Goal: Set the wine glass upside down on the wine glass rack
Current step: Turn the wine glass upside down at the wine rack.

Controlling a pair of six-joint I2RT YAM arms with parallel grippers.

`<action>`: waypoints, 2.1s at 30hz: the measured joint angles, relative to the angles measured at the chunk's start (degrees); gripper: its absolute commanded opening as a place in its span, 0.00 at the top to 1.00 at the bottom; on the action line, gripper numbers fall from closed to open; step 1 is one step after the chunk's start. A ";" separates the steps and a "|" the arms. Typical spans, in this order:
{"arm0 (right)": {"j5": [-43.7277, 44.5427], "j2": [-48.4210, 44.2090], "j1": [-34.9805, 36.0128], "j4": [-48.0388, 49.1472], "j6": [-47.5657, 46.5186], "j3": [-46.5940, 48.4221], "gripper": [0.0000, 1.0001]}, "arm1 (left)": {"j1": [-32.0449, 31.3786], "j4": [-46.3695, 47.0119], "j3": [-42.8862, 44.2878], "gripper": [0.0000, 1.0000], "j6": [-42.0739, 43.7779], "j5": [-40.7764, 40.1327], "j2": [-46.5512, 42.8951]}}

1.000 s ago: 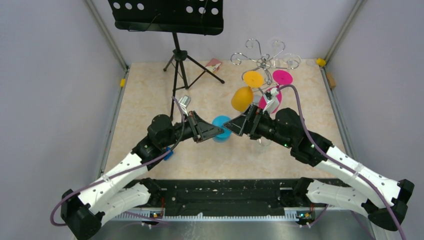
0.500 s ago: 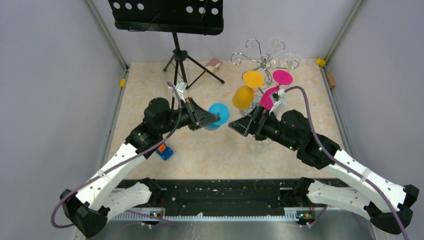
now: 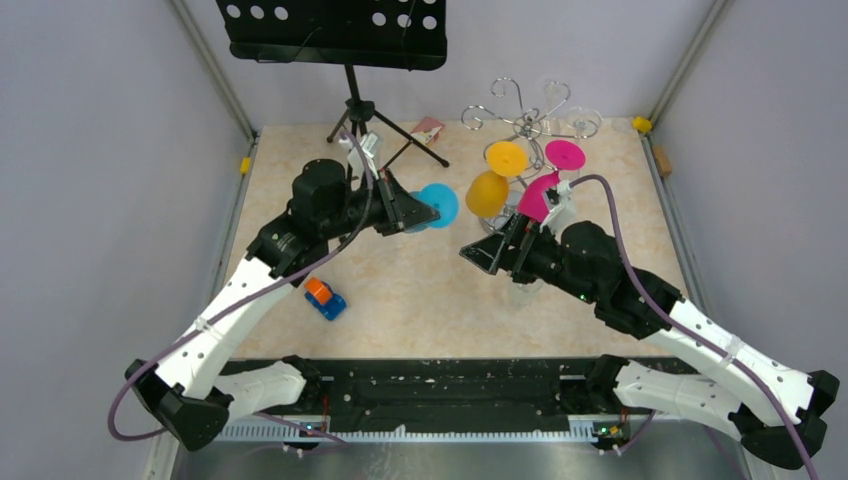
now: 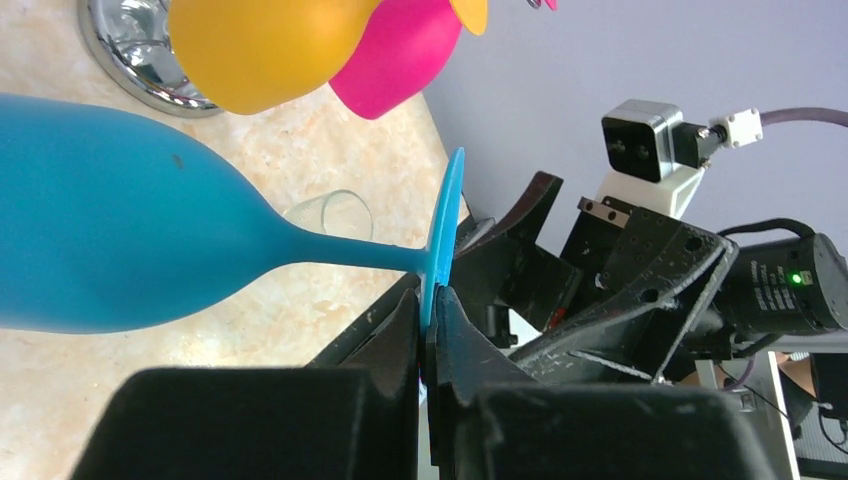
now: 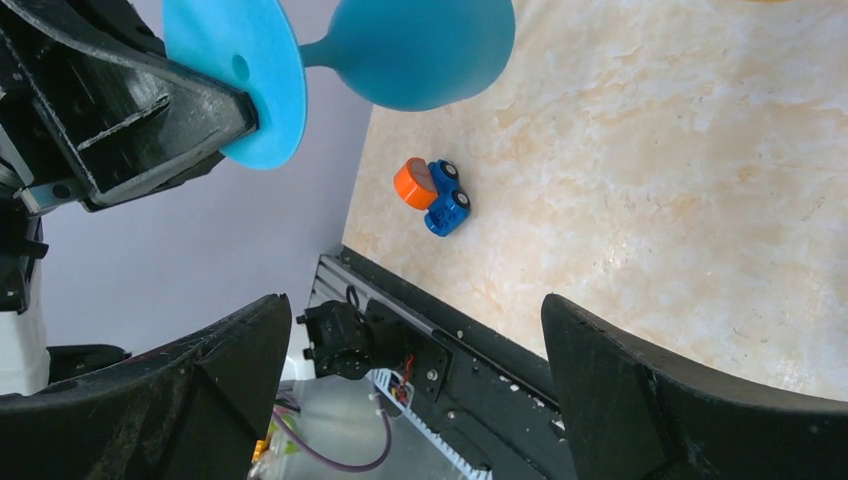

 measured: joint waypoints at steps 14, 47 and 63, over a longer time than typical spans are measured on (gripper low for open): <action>0.35 0.00 0.00 0.42 -1.05 0.00 0.01 | 4.04 3.58 0.90 1.00 -2.23 -0.28 5.75; 4.81 -0.17 0.00 -2.75 -3.67 0.00 0.02 | 7.74 18.23 14.84 1.00 -16.06 13.11 25.09; 5.27 -0.17 0.00 -2.75 -4.02 -0.04 0.03 | 7.74 18.75 18.08 1.00 -16.35 14.45 28.17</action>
